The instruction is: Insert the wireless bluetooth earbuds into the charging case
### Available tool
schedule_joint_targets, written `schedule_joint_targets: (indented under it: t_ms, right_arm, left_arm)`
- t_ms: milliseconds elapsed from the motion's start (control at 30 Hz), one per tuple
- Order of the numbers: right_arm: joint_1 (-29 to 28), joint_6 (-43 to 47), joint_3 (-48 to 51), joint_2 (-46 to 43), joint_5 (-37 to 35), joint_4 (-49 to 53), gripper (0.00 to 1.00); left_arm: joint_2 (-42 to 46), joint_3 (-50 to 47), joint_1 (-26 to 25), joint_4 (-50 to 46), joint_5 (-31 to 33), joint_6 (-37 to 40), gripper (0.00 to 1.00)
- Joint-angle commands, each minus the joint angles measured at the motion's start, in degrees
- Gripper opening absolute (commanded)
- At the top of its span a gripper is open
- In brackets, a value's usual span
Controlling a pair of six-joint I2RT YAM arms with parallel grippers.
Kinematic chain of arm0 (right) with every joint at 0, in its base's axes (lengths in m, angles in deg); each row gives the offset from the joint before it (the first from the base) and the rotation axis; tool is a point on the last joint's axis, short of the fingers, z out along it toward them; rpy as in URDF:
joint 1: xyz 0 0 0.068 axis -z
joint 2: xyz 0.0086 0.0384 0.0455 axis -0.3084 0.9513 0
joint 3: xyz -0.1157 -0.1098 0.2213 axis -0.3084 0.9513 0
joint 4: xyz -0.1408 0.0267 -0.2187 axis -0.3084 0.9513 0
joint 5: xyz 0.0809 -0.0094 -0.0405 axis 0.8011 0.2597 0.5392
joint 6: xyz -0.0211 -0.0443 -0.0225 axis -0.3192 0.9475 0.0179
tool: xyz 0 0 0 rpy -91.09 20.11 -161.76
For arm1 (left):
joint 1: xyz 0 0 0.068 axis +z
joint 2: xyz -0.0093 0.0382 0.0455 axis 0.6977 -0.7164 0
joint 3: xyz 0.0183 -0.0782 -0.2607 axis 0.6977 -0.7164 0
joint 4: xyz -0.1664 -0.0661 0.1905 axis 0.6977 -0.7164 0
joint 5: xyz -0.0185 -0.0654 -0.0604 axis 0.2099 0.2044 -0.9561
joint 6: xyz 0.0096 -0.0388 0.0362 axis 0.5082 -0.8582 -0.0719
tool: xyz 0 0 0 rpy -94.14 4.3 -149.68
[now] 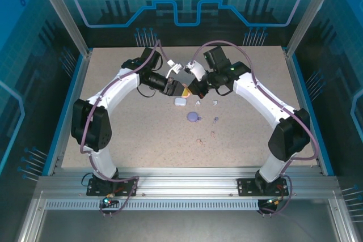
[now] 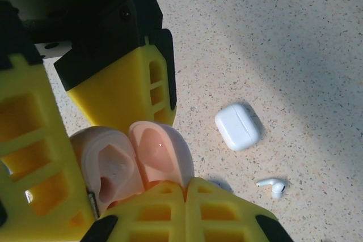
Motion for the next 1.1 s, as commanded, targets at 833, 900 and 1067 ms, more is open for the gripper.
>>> schedule_joint_targets:
  t_ms: [833, 900, 1067]
  right_arm:
    - [0.03, 1.00, -1.86, 0.99, -0.07, 1.09, 0.00]
    - [0.05, 0.87, -1.88, 0.86, 0.08, 0.97, 0.00]
    - [0.37, -0.64, -2.32, 0.51, -0.21, 0.32, 0.00]
  left_arm:
    - [-0.74, 2.64, 0.44, -2.86, -4.02, 3.18, 0.22]
    - [-0.87, 2.66, 0.44, -2.84, -4.02, 3.17, 0.19]
    - [-0.84, 2.40, 0.51, -3.29, -4.00, 3.72, 0.00]
